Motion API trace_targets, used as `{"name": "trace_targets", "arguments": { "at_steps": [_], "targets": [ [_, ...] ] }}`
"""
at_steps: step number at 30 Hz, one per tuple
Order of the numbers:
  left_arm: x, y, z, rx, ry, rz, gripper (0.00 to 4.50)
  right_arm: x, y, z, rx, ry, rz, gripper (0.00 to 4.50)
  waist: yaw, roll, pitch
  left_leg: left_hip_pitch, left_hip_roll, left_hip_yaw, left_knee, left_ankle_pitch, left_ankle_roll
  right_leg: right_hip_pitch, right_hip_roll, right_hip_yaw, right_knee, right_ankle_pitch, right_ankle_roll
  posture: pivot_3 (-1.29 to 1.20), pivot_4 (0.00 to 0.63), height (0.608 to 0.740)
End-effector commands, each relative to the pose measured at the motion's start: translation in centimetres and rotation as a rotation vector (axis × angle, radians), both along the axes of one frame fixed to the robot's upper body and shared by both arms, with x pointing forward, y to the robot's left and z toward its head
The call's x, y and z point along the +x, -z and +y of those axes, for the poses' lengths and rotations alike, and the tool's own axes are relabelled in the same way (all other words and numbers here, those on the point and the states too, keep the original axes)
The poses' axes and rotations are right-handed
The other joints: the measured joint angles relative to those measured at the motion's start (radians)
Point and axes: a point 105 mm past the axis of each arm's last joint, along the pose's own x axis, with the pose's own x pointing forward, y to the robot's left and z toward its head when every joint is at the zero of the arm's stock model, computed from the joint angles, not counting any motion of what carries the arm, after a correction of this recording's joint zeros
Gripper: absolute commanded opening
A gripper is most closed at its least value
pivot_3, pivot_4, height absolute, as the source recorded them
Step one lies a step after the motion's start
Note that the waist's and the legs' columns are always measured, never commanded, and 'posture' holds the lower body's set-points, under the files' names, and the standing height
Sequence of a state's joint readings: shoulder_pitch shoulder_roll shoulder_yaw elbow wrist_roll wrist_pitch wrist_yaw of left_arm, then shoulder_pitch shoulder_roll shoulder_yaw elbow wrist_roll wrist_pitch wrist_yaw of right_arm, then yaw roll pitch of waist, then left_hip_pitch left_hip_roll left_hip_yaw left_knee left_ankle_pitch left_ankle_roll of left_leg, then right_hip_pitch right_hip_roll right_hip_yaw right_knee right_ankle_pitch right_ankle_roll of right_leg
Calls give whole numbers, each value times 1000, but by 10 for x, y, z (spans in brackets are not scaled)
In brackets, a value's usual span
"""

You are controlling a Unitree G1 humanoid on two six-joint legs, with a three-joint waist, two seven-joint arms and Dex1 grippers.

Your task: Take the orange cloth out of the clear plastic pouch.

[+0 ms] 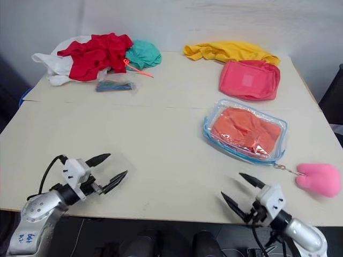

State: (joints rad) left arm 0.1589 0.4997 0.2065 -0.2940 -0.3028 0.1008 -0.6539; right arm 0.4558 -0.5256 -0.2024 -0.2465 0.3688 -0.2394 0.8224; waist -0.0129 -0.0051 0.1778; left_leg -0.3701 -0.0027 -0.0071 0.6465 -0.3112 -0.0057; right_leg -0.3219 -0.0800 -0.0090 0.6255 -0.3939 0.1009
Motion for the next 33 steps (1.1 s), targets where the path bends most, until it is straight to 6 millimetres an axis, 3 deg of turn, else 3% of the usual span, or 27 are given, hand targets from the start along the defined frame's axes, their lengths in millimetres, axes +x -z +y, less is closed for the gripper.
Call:
{"name": "trace_targets", "arguments": {
  "at_steps": [1,11,14,19,20,23,26,30,33],
  "targets": [
    [3,4,0,38,4,-3,4488,-2,-8,3,12,-10,-49,4500,-6,0,0,0,0,0,0,0,0,0,0,0,0,0,0,0,150,740],
    [-9,-20,-14,-164,234,25,4488,-1,-11,0,-5,34,-97,4500,-11,0,0,0,0,-1,0,0,-1,0,0,-1,0,0,0,0,150,740],
    [-21,-32,-31,-149,399,60,4488,2,-14,0,-19,51,-113,4500,-12,0,0,0,0,-1,0,1,-1,0,0,-1,0,0,0,0,150,740],
    [-11,-55,-37,-129,416,-44,4488,9,-23,-2,-84,70,-157,4500,-9,1,0,0,0,-1,0,1,-1,0,-1,-1,0,0,0,0,150,740],
    [-8,-57,-36,-116,403,-64,4488,16,-30,-2,-127,71,-185,4500,-9,1,0,0,0,-1,1,1,-1,0,0,-1,0,0,0,0,150,740],
    [-4,-53,-40,-108,419,-48,4488,68,-54,-10,-346,91,-229,4500,-24,1,1,0,0,-1,0,1,-2,0,1,0,0,0,0,0,150,740],
    [-6,-47,-45,-111,451,-14,4488,102,-53,-10,-438,108,-184,4500,-19,2,1,2,-1,4,2,3,0,-1,1,4,3,1,2,0,150,740],
    [-5,-46,-47,-106,454,-14,4488,132,-44,-10,-483,141,-121,4500,5,0,0,-4,1,-4,0,4,-3,-4,3,0,2,0,0,0,150,740],
    [-3,-49,-45,-102,436,-25,4500,142,-42,-11,-483,149,-77,3921,8,1,1,-9,0,-3,1,4,-2,-7,2,-1,3,0,0,0,150,740]
  ]
}}
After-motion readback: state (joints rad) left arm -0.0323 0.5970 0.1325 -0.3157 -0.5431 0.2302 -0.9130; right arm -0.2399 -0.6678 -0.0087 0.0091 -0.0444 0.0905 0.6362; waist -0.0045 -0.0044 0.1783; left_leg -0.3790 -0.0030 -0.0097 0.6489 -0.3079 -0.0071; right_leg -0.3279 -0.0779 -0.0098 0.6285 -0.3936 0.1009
